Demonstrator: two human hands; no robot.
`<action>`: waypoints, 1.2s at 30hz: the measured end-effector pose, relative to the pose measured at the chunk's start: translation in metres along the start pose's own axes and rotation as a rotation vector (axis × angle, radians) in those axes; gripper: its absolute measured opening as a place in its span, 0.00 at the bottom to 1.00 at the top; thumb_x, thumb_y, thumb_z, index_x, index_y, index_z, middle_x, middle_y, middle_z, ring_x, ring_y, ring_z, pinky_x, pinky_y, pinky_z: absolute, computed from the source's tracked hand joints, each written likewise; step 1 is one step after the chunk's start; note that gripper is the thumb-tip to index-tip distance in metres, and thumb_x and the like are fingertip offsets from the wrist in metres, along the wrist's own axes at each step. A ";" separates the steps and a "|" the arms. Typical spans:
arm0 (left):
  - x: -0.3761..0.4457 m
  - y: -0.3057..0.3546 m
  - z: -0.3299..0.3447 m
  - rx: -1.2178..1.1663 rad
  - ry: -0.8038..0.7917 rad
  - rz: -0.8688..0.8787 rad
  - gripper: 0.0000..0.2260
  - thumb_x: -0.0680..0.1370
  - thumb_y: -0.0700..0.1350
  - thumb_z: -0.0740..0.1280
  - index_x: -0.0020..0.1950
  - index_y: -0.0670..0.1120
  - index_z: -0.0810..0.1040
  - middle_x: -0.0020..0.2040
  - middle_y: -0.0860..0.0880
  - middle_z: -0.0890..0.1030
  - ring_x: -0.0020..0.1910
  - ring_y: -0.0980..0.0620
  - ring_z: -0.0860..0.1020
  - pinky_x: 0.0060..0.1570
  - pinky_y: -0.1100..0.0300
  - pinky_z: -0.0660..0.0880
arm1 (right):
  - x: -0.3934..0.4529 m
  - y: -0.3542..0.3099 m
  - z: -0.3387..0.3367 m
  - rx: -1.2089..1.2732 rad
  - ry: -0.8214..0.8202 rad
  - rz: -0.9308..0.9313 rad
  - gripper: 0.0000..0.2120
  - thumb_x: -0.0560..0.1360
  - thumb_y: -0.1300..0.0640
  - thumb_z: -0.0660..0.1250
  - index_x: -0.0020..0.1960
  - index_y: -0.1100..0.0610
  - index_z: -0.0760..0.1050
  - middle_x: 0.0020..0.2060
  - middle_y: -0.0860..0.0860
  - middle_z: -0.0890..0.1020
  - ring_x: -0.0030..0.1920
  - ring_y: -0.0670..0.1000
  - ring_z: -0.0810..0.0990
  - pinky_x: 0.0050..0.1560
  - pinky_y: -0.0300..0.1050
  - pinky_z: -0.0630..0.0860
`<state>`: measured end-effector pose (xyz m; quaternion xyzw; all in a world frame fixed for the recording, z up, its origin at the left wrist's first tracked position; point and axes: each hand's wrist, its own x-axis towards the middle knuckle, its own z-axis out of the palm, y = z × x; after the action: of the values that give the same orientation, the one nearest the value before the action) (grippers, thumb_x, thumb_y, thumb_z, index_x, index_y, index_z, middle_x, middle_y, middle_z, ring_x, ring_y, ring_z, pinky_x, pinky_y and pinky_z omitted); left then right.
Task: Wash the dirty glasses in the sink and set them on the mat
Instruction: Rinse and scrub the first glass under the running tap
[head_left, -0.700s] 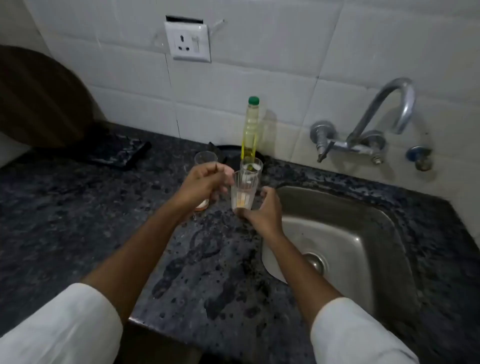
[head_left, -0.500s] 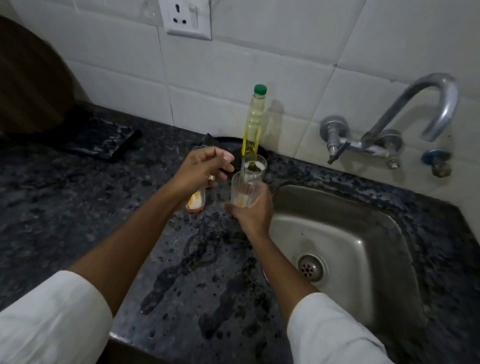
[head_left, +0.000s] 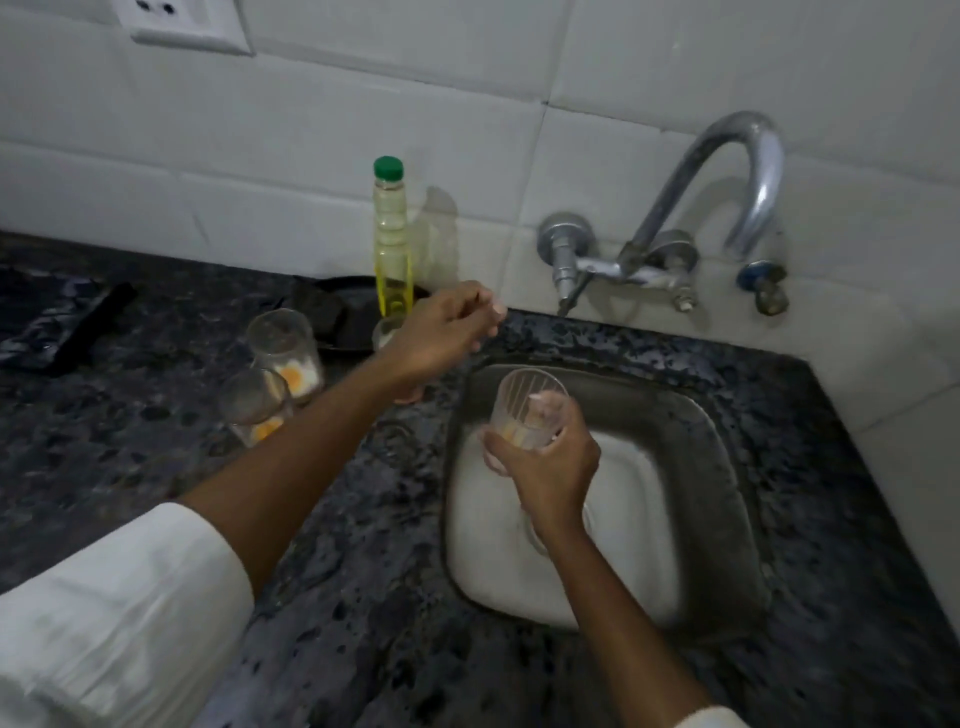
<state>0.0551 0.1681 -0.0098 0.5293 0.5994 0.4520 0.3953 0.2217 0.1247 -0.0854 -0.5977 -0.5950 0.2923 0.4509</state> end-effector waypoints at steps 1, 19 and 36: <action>0.008 0.004 0.017 0.082 -0.031 0.012 0.14 0.81 0.52 0.64 0.59 0.43 0.76 0.43 0.44 0.81 0.39 0.49 0.79 0.40 0.56 0.76 | 0.006 0.004 -0.014 -0.016 0.008 0.018 0.29 0.55 0.50 0.84 0.52 0.50 0.77 0.44 0.43 0.81 0.43 0.44 0.79 0.44 0.37 0.75; 0.065 0.023 0.110 0.430 0.388 0.002 0.19 0.83 0.58 0.55 0.45 0.44 0.72 0.41 0.45 0.78 0.42 0.42 0.76 0.39 0.52 0.67 | 0.084 0.010 -0.097 0.005 0.005 0.067 0.29 0.54 0.51 0.83 0.51 0.51 0.75 0.45 0.44 0.80 0.43 0.42 0.77 0.43 0.39 0.75; 0.066 0.020 0.108 -0.005 0.381 -0.194 0.14 0.83 0.54 0.57 0.44 0.48 0.73 0.42 0.44 0.85 0.28 0.46 0.81 0.28 0.60 0.70 | 0.096 -0.001 -0.104 -0.030 0.017 0.080 0.30 0.55 0.51 0.84 0.52 0.54 0.76 0.45 0.47 0.82 0.42 0.45 0.79 0.33 0.26 0.67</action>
<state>0.1549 0.2475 -0.0203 0.3733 0.7101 0.5053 0.3179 0.3248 0.1980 -0.0230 -0.6302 -0.5711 0.2957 0.4350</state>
